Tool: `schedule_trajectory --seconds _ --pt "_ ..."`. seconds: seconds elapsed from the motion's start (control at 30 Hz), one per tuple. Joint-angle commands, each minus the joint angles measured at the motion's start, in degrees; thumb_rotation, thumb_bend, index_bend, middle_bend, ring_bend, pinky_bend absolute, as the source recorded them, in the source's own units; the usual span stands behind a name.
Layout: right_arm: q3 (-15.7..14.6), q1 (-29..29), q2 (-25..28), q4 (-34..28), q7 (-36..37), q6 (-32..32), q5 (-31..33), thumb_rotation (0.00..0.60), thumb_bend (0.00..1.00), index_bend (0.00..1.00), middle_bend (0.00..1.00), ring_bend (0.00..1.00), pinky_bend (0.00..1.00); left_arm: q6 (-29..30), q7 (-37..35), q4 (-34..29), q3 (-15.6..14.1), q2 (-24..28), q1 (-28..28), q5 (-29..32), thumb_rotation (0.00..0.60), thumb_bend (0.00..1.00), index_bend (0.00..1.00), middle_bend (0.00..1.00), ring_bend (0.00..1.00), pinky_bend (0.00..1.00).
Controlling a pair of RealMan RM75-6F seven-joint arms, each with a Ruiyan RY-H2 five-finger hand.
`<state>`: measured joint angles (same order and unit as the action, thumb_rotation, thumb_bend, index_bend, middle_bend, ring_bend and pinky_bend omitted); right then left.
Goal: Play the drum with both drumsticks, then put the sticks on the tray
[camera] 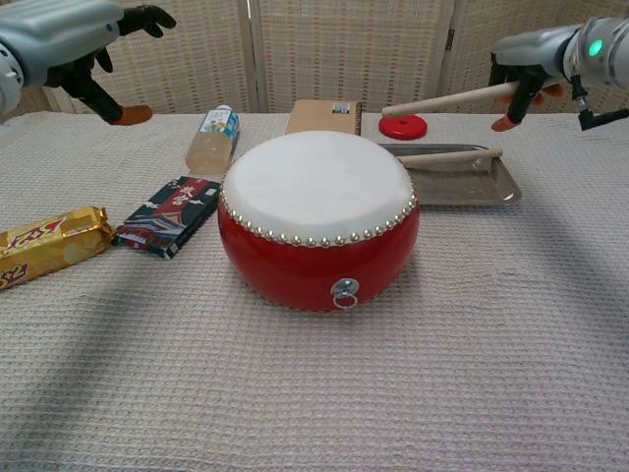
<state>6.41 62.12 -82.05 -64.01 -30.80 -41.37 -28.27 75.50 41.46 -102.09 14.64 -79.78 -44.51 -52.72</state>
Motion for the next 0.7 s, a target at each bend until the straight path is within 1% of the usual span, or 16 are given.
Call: schedule_trajectory --seconds 0.03,0.13,0.3,0.4,0.5,0.6,0.63,0.7 --pt "-1.52 -0.04 -8.54 12.67 1.59 7.3 -2.54 0.6 0.24 1.0 0.96 0.7 0.8 -0.28 -2.72 -0.17 0.35 1.21 1.25 0.02 0.6 0.36 0.0 0.06 0.03 0.28" --pt "-1.32 0.23 -12.58 19.44 2.44 10.36 -3.64 0.6 0.24 0.95 0.95 0.66 0.78 -0.7 -4.58 -0.03 0.48 1.96 1.98 0.17 0.6 0.36 0.0 0.05 0.03 0.27" --pt "-0.54 1.0 -18.05 29.33 2.8 14.35 -4.43 0.6 0.24 0.85 0.88 0.6 0.74 -1.7 -6.5 0.27 0.35 2.85 2.77 0.58 0.6 0.36 0.0 0.05 0.03 0.27" --pt "0.06 1.39 -21.04 34.67 2.59 16.56 -4.66 0.6 0.24 0.78 0.82 0.54 0.72 -1.9 -7.28 0.5 0.35 3.13 3.12 0.58 0.6 0.36 0.0 0.05 0.03 0.26" --pt "0.99 1.87 -23.65 39.17 2.12 18.52 -4.47 0.6 0.24 0.67 0.74 0.46 0.68 -1.91 -7.92 0.59 0.32 3.33 3.46 0.41 0.6 0.36 0.0 0.05 0.03 0.26" --pt "2.21 2.22 -25.19 42.12 2.06 19.92 -4.56 0.6 0.24 0.51 0.62 0.37 0.64 -1.84 -8.28 0.71 0.23 3.59 3.79 0.26 0.6 0.36 0.0 0.05 0.03 0.26" --pt "2.61 2.27 -25.44 42.87 1.99 20.51 -4.67 0.6 0.24 0.42 0.56 0.32 0.61 -1.82 -8.4 0.73 0.22 3.72 3.92 0.21 0.6 0.36 0.0 0.05 0.03 0.26" --pt "3.19 2.28 -25.51 43.49 1.98 21.1 -4.97 0.6 0.24 0.31 0.48 0.26 0.58 -1.76 -8.73 0.66 0.28 3.96 4.14 0.21 0.6 0.36 0.0 0.05 0.02 0.26"
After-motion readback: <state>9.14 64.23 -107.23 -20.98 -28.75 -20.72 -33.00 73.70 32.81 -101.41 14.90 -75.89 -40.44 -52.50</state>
